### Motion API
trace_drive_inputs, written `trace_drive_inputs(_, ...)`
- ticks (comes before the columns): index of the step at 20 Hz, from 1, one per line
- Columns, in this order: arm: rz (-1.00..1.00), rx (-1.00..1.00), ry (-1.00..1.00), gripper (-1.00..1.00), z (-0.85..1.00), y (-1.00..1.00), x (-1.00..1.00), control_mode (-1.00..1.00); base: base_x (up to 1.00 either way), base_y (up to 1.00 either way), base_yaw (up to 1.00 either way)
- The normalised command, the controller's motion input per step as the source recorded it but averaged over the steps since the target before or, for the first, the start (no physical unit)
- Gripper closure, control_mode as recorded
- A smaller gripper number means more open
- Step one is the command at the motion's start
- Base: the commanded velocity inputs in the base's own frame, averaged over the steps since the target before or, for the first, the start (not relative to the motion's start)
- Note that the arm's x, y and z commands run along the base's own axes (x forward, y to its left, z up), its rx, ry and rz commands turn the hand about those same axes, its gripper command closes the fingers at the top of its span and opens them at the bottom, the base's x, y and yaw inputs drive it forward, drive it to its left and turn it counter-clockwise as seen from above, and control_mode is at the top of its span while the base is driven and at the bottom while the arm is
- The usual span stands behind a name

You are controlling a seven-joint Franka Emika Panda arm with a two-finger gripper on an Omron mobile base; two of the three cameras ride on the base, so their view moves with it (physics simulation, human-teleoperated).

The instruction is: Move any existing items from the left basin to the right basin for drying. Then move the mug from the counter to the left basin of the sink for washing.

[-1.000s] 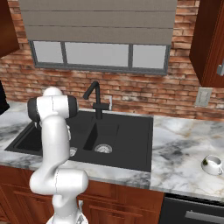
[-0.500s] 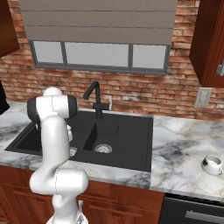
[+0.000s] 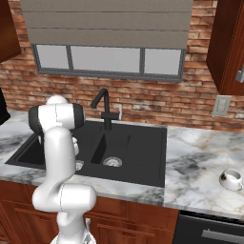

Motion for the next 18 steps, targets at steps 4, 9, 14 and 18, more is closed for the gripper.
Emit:
trace_drive_inputs(4, 0.0, 0.0, -0.01, -1.0, -0.07, -0.01, -0.06, -1.0, 0.0, 0.0, 0.0)
trace_drive_inputs(9, 0.0, 0.0, 0.0, -1.0, -0.14, -0.01, -0.01, -1.0, 0.0, 0.0, 0.0)
trace_drive_inputs(14, 0.0, 0.0, 0.0, -1.0, -0.21, 0.0, 0.0, -1.0, 0.0, 0.0, 0.0)
trace_drive_inputs(18, 0.0, 0.0, 0.0, -1.0, -0.16, 0.0, 0.0, -1.0, 0.0, 0.0, 0.0)
